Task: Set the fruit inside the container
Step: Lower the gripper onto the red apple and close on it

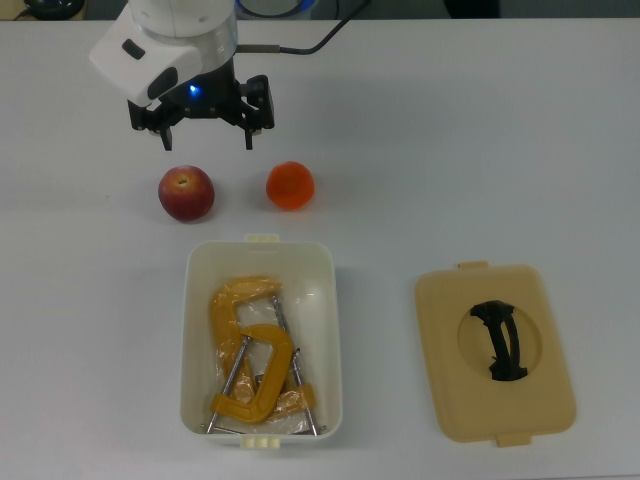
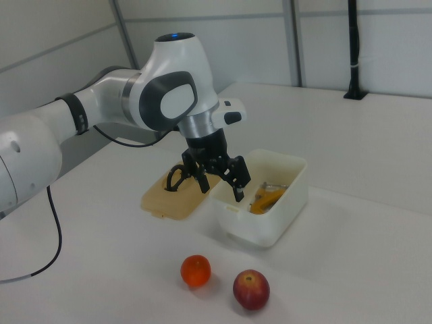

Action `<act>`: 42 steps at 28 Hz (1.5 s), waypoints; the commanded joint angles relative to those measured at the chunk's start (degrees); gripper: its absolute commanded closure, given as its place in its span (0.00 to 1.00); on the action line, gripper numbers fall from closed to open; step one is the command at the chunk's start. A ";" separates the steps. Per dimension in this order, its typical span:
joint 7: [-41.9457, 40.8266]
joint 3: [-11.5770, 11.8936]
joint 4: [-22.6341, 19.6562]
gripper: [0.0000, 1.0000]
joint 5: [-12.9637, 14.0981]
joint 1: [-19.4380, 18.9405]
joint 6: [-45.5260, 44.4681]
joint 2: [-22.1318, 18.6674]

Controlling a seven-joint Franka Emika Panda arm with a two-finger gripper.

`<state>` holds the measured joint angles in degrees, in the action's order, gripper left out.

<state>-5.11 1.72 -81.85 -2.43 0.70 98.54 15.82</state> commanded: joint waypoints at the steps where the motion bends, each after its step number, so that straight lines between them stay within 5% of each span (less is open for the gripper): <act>1: -1.22 0.82 -2.68 0.00 -0.47 1.22 -1.24 -3.75; 8: -2.71 0.83 -9.37 0.00 -0.56 2.02 2.44 -7.47; 13: -5.44 0.74 -18.24 0.00 -0.56 2.28 9.73 -10.72; 21: -5.53 0.74 -27.47 0.00 -0.47 2.37 21.33 -10.38; 30: -5.53 0.74 -28.89 0.00 -0.99 2.99 25.12 -5.80; 42: -5.44 0.74 -28.45 0.00 -8.03 5.19 26.53 -0.80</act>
<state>-8.94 2.22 -110.18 -8.91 5.70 123.33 13.62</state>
